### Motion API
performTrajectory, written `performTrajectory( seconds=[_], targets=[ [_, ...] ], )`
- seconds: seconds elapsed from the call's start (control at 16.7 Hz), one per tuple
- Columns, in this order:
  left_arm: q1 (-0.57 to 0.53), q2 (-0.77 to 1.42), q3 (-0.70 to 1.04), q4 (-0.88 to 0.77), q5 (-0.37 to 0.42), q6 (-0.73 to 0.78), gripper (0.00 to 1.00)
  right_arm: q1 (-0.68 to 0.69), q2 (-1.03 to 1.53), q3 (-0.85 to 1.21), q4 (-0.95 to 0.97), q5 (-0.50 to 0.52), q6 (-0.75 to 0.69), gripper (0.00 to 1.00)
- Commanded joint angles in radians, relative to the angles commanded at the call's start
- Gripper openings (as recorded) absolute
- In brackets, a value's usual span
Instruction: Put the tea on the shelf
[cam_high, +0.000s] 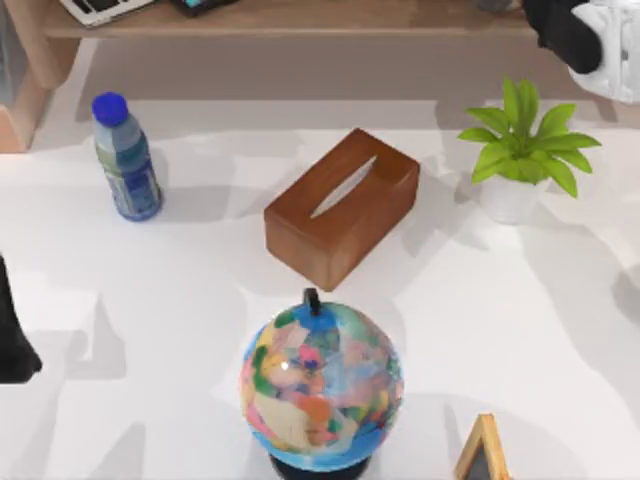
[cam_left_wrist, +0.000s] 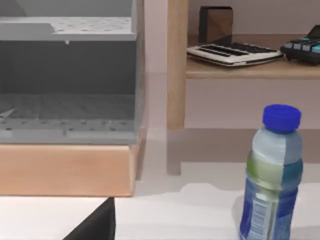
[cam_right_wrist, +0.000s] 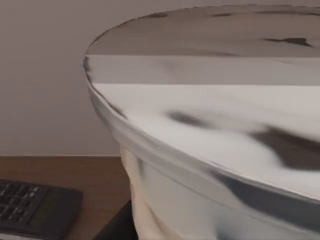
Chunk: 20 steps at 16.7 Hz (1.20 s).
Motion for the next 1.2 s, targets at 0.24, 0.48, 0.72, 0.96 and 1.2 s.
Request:
performTrajectory(
  seconds=[0.24,0.48,0.72,0.96,1.2],
  targets=[
    [0.000,0.000,0.000,0.000,0.000,0.000,1.00,-0.002,0.016,0.007,0.004,-0.002,0.000,0.00],
    [0.000,0.000,0.000,0.000,0.000,0.000,1.00,-0.002,0.016,0.007,0.004,-0.002,0.000,0.23],
    [0.000,0.000,0.000,0.000,0.000,0.000,1.00,-0.002,0.016,0.007,0.004,-0.002,0.000,0.53],
    [0.000,0.000,0.000,0.000,0.000,0.000,1.00,-0.002,0.016,0.007,0.004,-0.002,0.000,0.83],
    [0.000,0.000,0.000,0.000,0.000,0.000,1.00,-0.002,0.016,0.007,0.004,-0.002,0.000,1.00]
  ],
)
